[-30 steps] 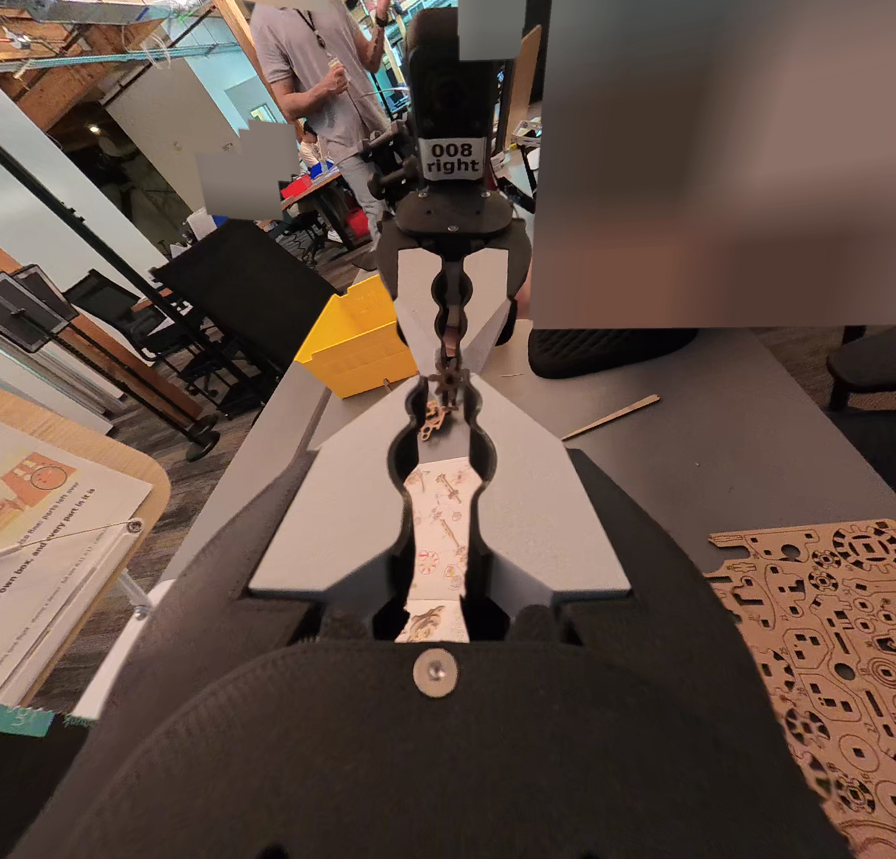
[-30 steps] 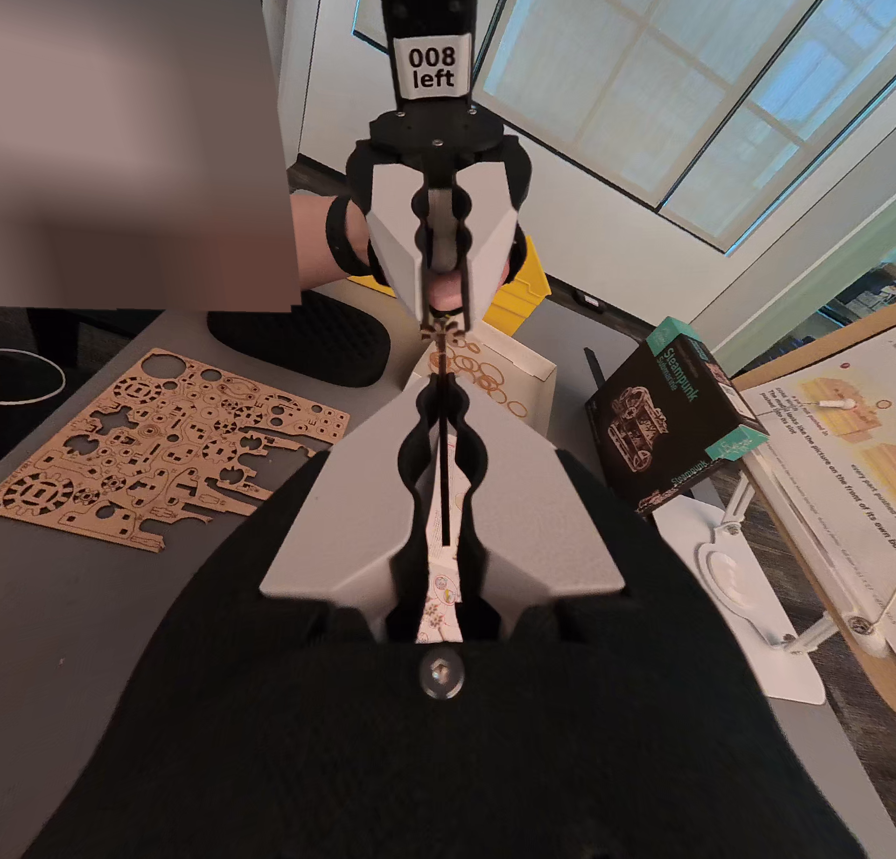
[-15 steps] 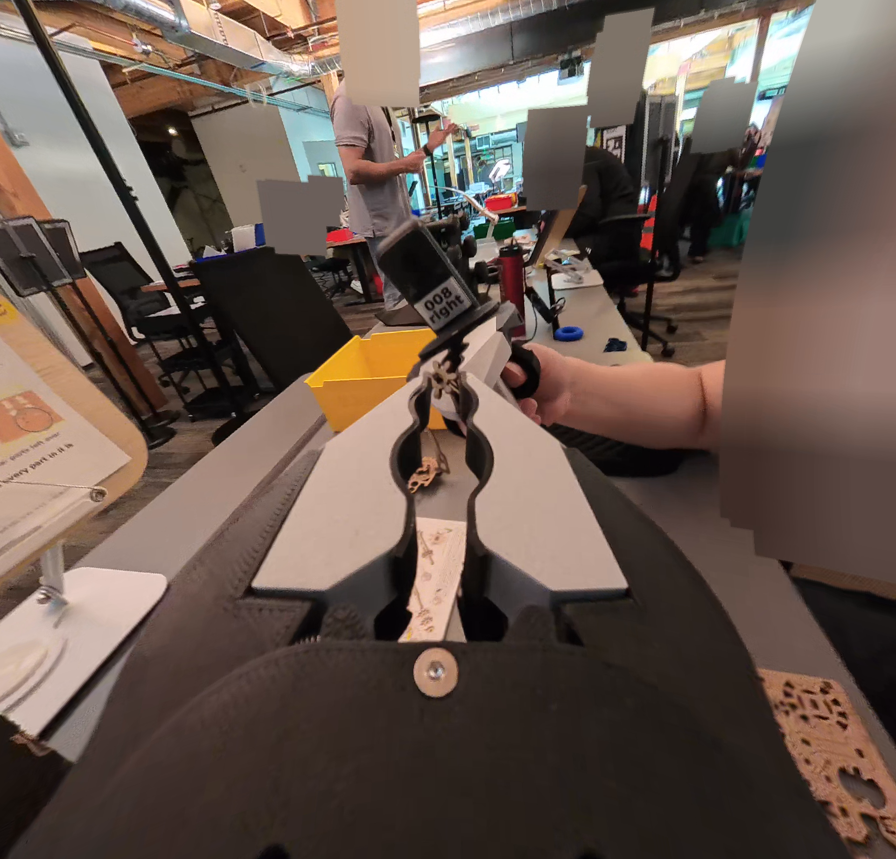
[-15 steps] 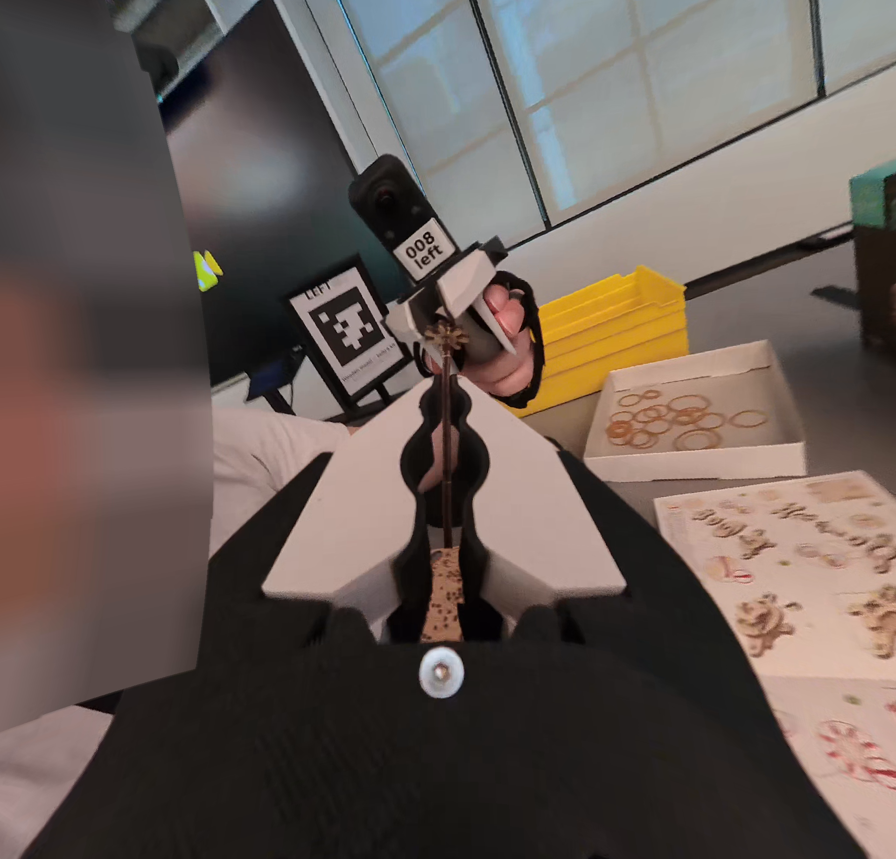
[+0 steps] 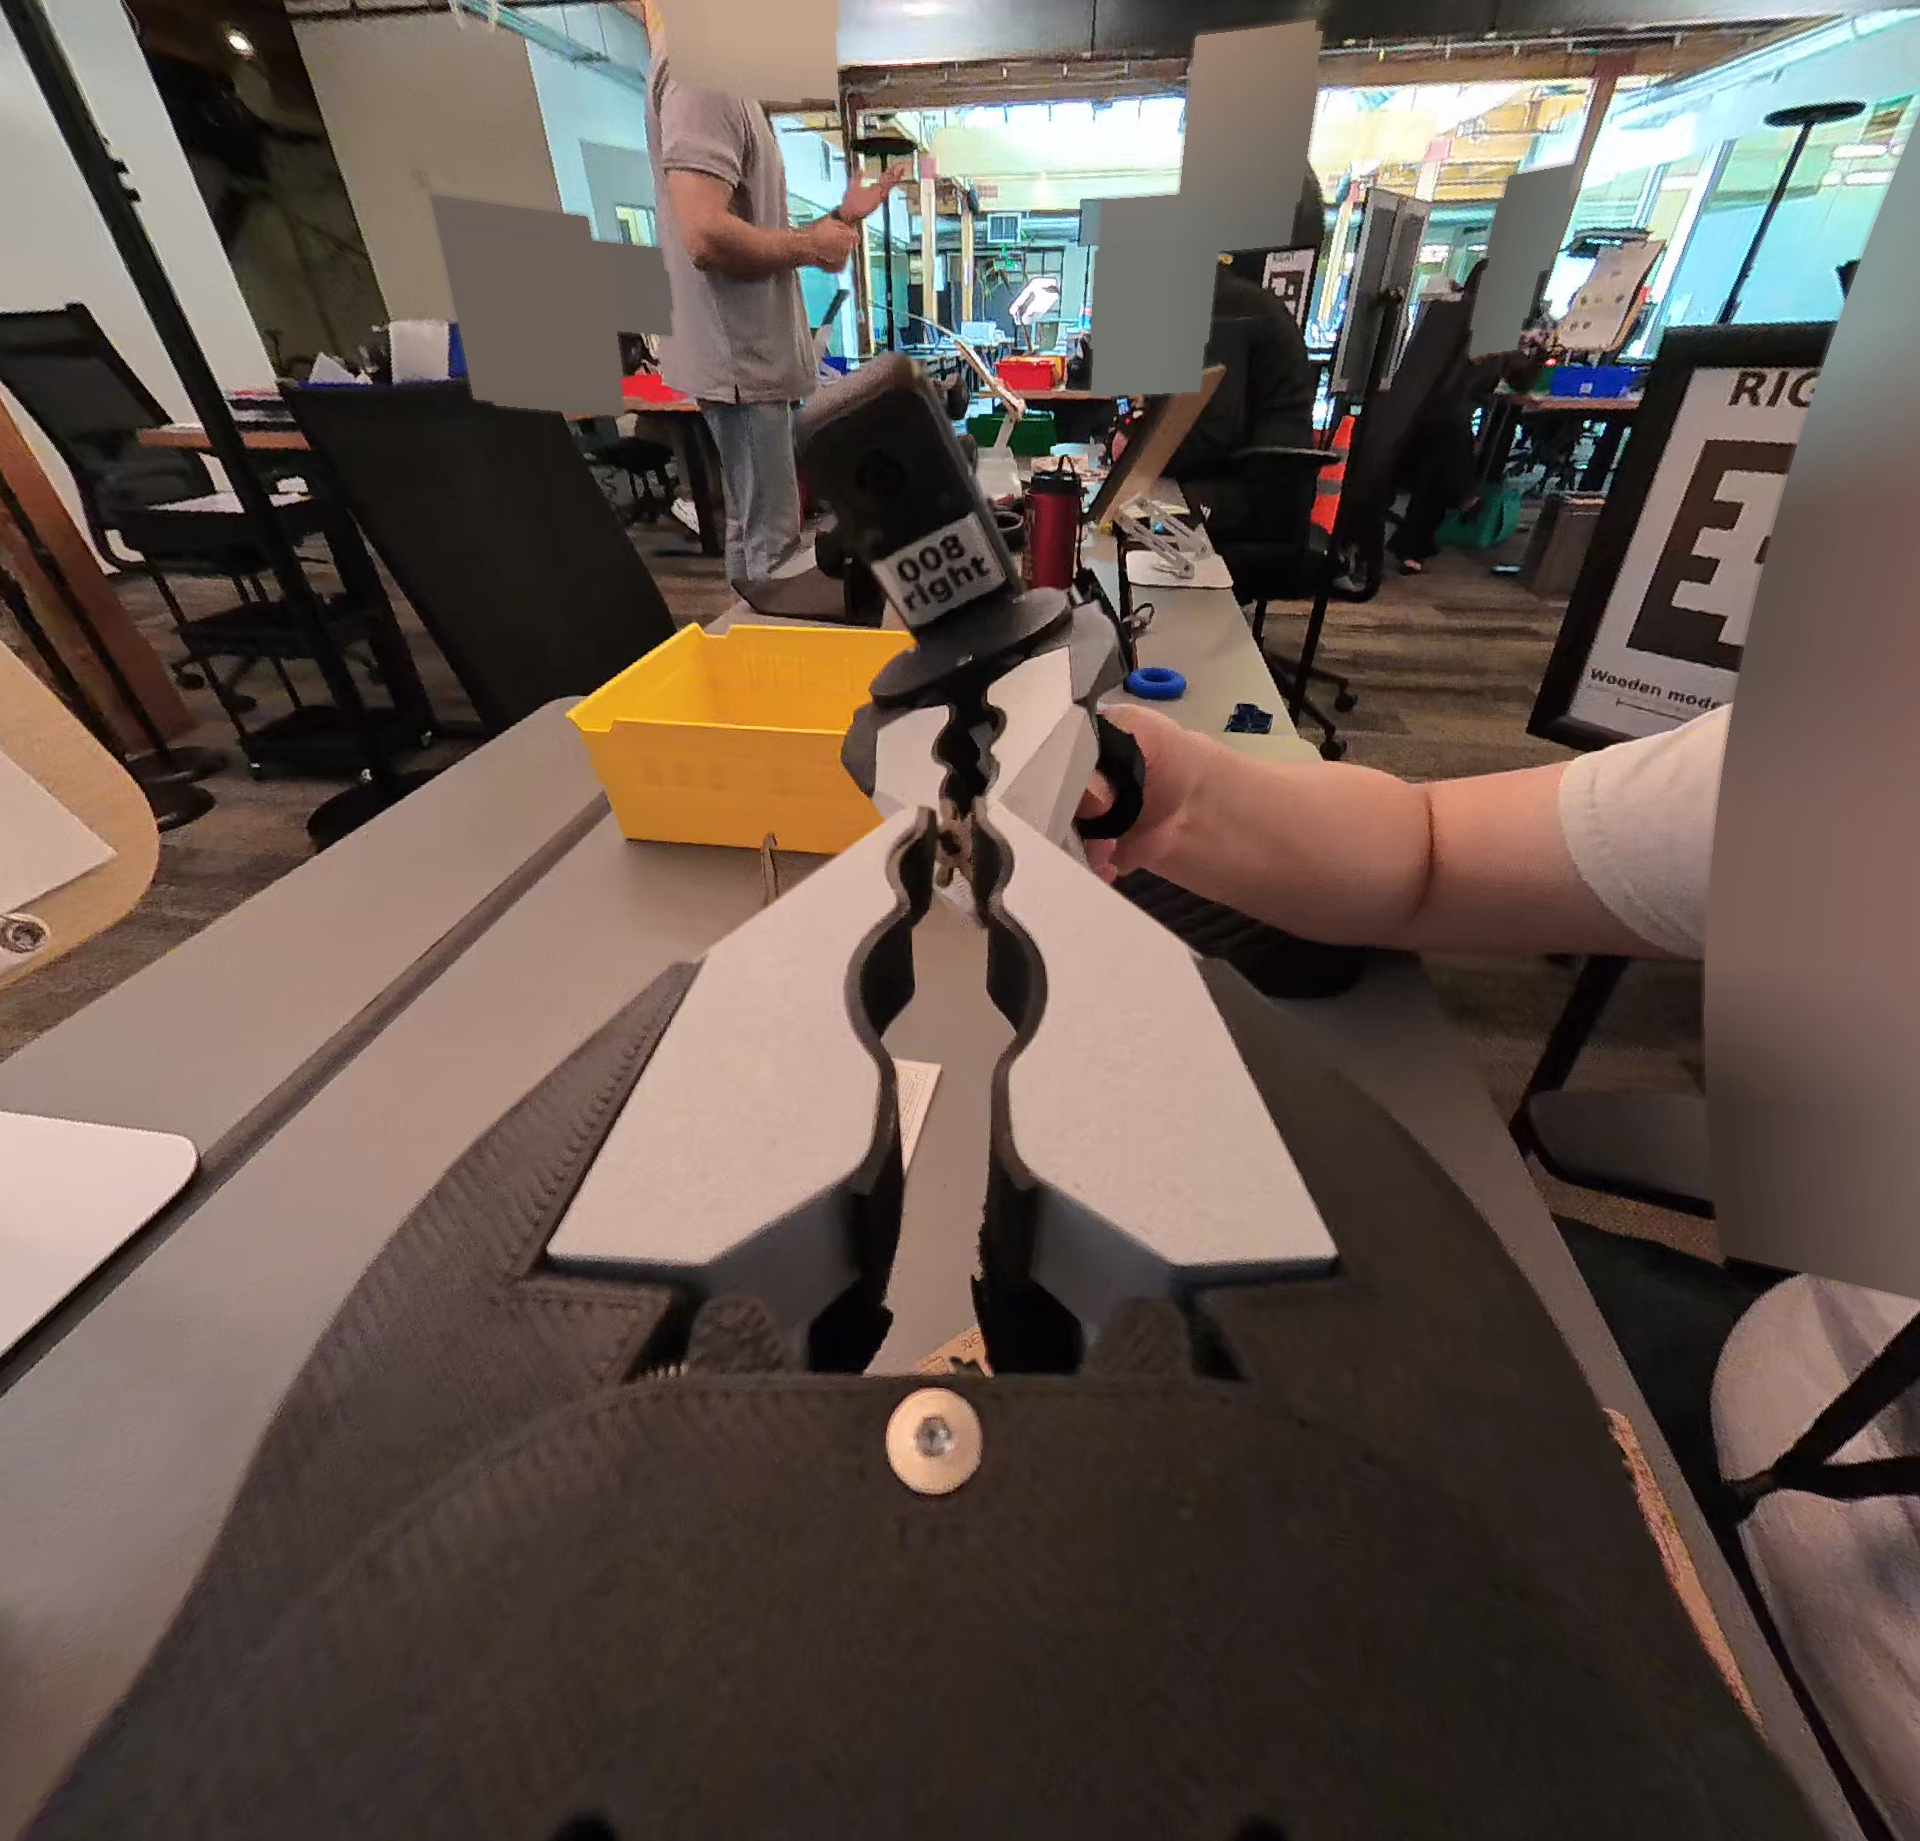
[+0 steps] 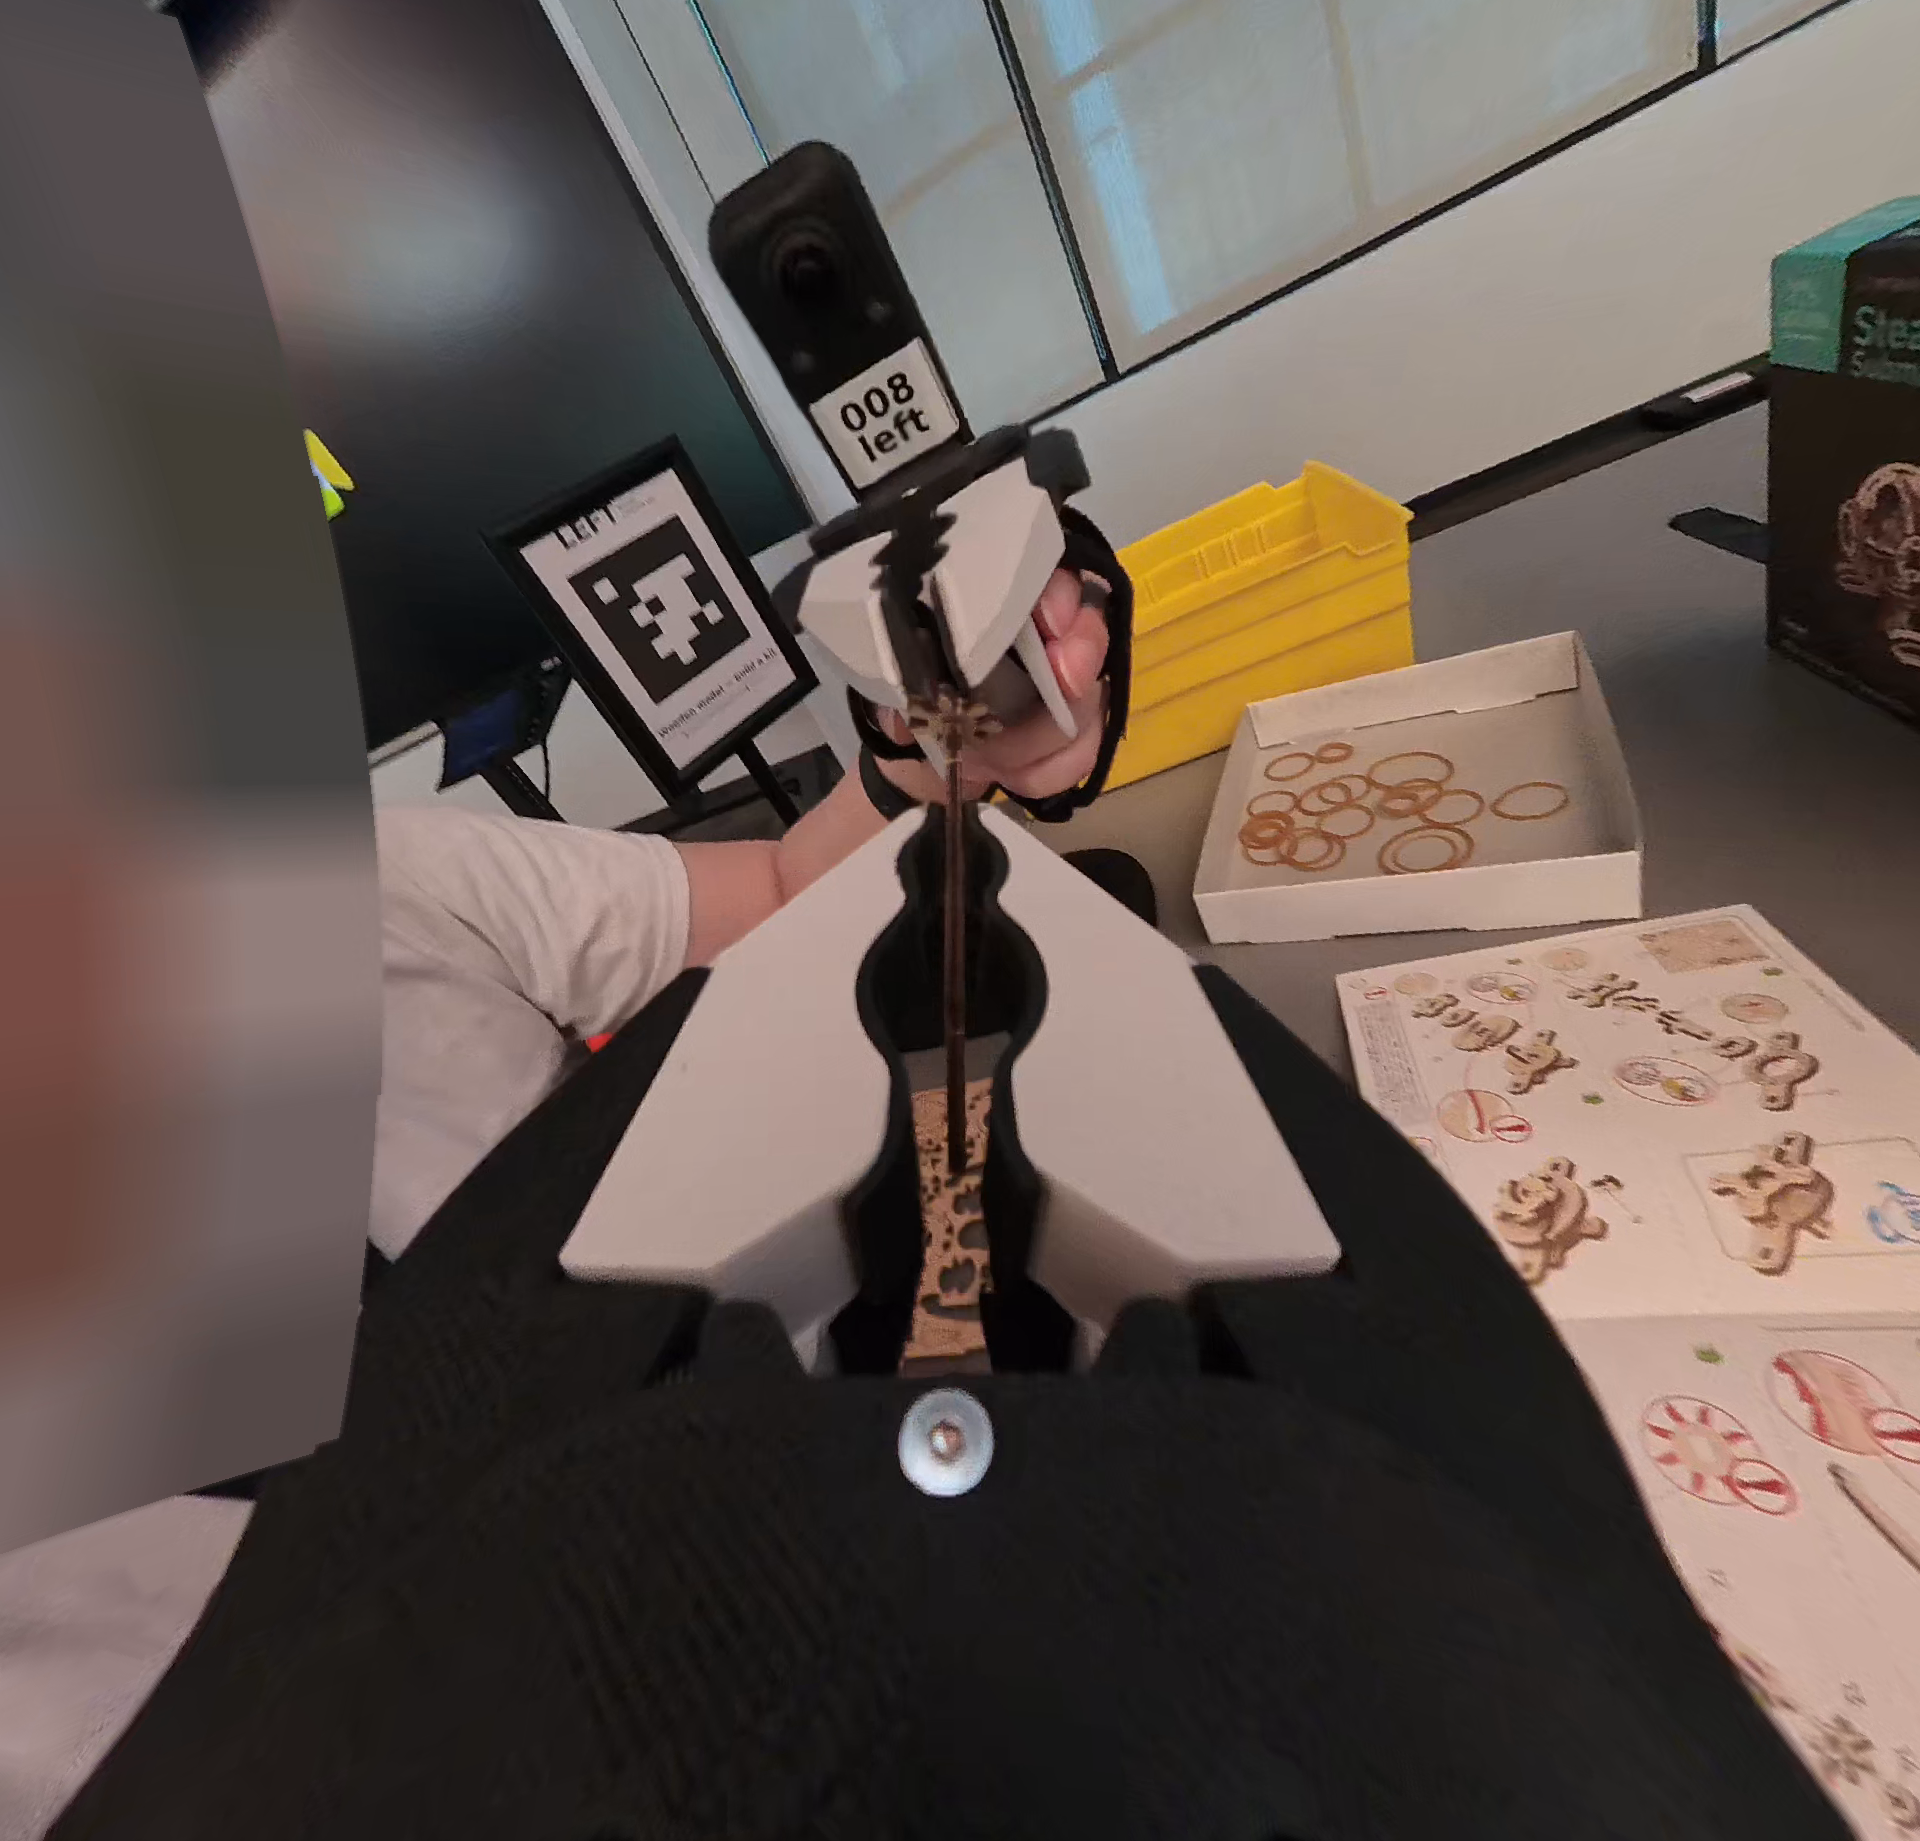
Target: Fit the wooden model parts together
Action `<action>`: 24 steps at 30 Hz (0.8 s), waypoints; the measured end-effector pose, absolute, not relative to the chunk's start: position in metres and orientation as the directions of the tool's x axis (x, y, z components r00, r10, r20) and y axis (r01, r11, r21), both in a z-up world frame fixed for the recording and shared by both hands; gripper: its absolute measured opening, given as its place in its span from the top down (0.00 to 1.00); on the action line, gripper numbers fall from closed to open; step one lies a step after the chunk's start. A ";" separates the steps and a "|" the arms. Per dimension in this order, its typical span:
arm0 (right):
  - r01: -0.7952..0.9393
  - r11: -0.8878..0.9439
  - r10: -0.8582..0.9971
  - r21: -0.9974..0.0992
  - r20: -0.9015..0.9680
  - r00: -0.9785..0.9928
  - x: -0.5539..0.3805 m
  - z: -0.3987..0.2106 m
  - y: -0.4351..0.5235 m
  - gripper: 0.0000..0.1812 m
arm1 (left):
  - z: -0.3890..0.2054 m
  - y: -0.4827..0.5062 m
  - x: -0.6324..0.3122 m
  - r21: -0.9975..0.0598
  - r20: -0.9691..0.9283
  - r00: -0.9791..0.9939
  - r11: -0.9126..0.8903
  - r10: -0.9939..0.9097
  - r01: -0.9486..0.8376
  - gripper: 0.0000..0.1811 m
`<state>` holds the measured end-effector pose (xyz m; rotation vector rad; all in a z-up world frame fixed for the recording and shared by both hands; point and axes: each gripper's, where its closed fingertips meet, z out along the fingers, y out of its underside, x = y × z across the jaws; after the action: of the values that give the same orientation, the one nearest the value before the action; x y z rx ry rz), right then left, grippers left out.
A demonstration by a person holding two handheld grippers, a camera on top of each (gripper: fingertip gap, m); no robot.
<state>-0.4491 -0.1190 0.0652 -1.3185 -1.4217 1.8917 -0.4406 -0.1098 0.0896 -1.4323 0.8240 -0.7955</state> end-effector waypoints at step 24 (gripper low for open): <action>0.247 0.016 0.920 -0.969 -0.082 -0.383 -0.437 0.056 -0.121 1.00 | 0.076 -0.120 -0.430 -0.991 0.115 0.393 -0.135 -0.912 -0.023 0.95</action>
<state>-0.4367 -0.1210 0.0562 -1.2027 -1.6822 1.4012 -0.4302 -0.1202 0.0763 -1.5014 0.8761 -0.9694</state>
